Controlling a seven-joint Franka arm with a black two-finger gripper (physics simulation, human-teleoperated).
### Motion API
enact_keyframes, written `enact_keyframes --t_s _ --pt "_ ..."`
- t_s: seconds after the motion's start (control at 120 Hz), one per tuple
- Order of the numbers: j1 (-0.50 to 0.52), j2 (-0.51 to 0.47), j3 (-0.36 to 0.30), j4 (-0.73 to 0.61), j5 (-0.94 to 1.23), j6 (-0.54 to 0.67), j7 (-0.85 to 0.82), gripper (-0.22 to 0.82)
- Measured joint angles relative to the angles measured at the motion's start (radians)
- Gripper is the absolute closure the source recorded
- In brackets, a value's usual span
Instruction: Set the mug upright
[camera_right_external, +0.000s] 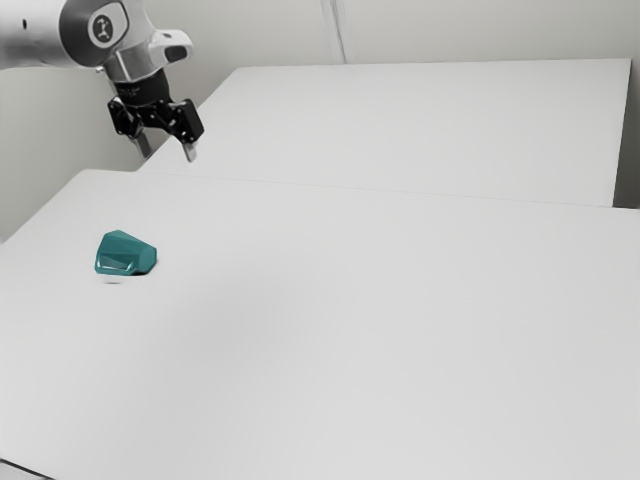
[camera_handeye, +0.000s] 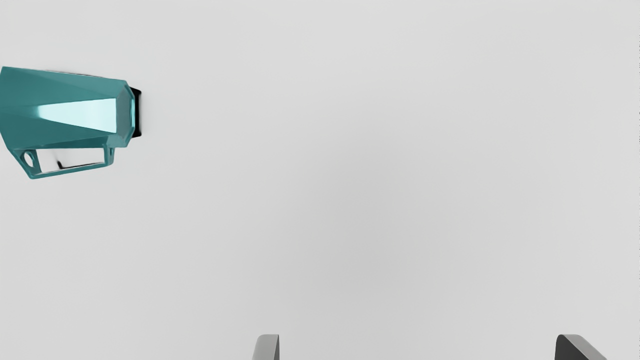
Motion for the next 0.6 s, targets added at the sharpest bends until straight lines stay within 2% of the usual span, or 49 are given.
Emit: enact_keyframes --t_s 0.392,0.6 --pt "0.014 -0.006 -0.001 -0.025 -0.014 0.04 -0.008 0.0" --pt "0.173 0.003 -0.004 -0.103 -0.098 0.075 0.068 0.0"
